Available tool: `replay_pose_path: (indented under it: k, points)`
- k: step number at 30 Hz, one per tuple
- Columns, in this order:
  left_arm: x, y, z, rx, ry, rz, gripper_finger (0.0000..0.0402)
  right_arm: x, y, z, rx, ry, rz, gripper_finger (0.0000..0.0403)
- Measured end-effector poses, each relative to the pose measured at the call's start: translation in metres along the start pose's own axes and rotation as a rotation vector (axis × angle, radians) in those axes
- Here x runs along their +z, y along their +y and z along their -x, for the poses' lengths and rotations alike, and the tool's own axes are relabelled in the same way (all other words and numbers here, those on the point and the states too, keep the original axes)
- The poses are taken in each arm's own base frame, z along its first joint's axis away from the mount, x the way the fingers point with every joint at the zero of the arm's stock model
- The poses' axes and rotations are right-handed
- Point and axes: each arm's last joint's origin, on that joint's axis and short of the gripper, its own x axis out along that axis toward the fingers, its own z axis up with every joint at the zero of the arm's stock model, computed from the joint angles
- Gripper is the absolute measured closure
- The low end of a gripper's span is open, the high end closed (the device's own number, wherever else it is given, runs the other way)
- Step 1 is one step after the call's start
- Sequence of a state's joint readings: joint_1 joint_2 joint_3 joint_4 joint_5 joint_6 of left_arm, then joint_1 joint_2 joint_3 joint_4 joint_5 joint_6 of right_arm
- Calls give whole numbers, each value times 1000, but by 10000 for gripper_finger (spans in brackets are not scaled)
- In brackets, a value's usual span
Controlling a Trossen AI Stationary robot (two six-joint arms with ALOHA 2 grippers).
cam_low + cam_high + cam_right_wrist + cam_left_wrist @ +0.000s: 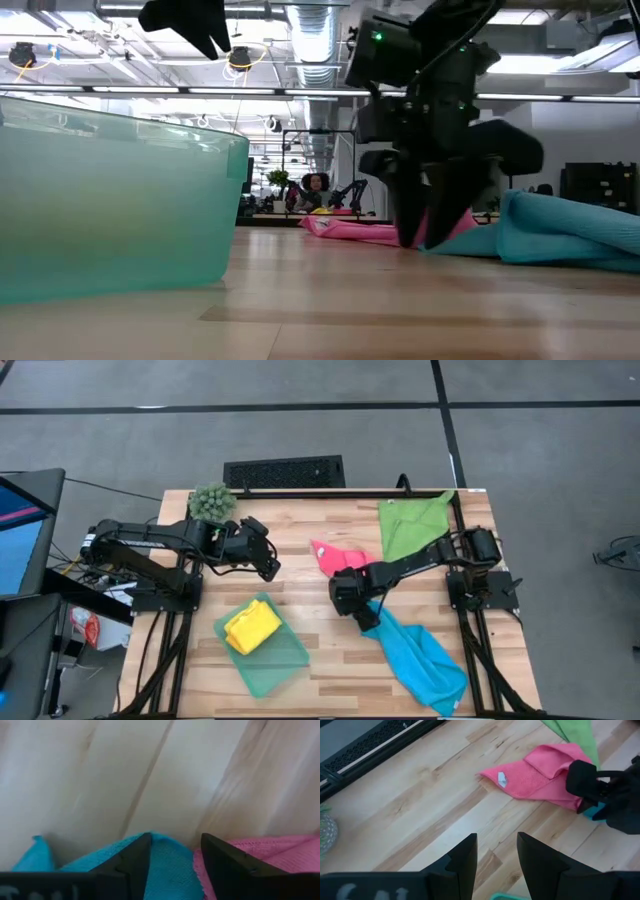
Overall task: Fold microfiber towels
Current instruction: Fold the pink towel
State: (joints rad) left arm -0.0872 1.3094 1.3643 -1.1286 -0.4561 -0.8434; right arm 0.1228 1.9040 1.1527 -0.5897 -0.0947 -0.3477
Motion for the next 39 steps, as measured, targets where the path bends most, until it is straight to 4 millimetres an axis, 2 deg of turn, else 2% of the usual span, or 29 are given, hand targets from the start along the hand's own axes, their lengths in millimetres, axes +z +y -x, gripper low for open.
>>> replay_pose_path:
  k: [2,7,11,14,22,26,29,37,39]
  points:
    - [0,0,0,-1,1,4,272,-1,1,6,12,-9,-26,207]
    - [0,-1,0,-3,-4,8,272,3,4,42,-34,-114,-55,209]
    - [0,-1,0,11,-23,14,272,3,1,52,-92,-133,-54,210]
    - [0,-1,0,11,-26,16,272,1,-2,46,-89,-111,-64,213]
    - [-1,-4,2,-5,-31,10,271,-6,-7,5,-42,30,-56,216]
    - [-1,-4,2,-8,-33,9,272,-5,-7,1,-37,35,-64,223]
    - [-1,-4,2,1,-44,10,272,-5,-7,4,-40,28,-62,250]
    - [0,-4,2,19,-70,13,272,-5,-5,17,-49,8,-70,376]
    - [1,-4,2,14,-79,18,271,-5,-5,24,-50,7,-78,391]
